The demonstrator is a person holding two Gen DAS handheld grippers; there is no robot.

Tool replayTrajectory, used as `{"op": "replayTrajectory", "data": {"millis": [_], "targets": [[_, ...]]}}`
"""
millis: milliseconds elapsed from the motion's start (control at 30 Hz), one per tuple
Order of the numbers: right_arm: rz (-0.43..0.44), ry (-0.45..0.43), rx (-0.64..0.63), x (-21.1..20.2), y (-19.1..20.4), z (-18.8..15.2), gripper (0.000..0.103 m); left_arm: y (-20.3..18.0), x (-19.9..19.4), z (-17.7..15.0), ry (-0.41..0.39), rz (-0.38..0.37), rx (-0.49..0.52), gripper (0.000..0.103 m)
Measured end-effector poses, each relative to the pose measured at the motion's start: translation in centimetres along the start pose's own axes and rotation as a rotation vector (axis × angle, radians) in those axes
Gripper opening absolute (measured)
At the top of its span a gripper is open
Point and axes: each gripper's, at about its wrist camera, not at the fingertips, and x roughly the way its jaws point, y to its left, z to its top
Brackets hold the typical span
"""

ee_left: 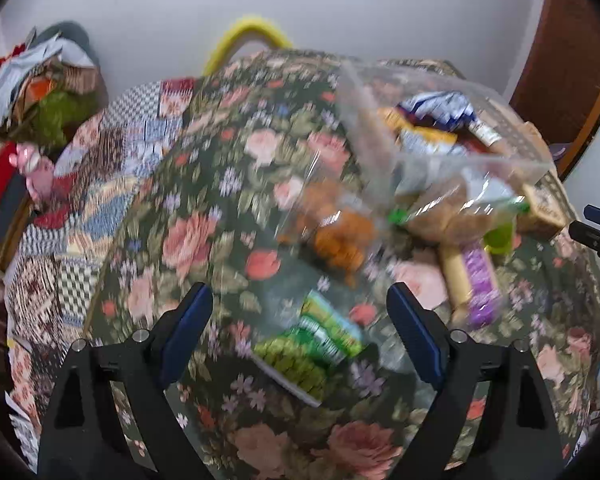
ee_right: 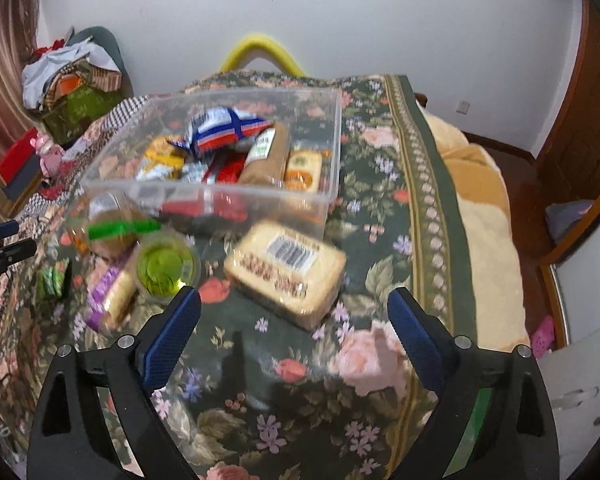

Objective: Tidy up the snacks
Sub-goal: 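Move both tools back toward the remaining snacks on the bed, then grasp the green pea snack bag with the left tool while the right tool grasps the square barcode cake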

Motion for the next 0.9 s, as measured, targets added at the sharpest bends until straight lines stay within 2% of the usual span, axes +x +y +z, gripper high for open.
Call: {"op": "replayTrajectory", "data": {"millis": [233, 433, 600, 700, 833, 900], "targets": [[-0.003, 0.049, 0.035, 2.1, 0.3, -0.3, 0.094, 0.7, 2.0, -2.3, 0.046, 0.006, -0.014, 0.089], [0.000, 0.081, 0.087, 4.0, 0.4, 0.3, 0.094, 0.6, 3.3, -3.3, 0.075, -0.032, -0.023, 0.089], [0.016, 0.100, 0.132, 5.3, 0.7, 0.6, 0.094, 0.0, 4.1, -3.9, 0.074, -0.061, -0.011, 0.089], [-0.008, 0.084, 0.131, 5.4, 1.2, 0.8, 0.094, -0.6, 4.4, -4.2, 0.054, -0.054, 0.012, 0.089], [-0.029, 0.072, 0.132, 5.4, 1.4, 1.0, 0.094, -0.6, 4.4, -4.2, 0.030, -0.059, 0.013, 0.081], [-0.029, 0.068, 0.144, 5.5, 1.2, 1.0, 0.087, -0.4, 4.2, -4.2, 0.023, -0.063, 0.005, 0.077]]}}
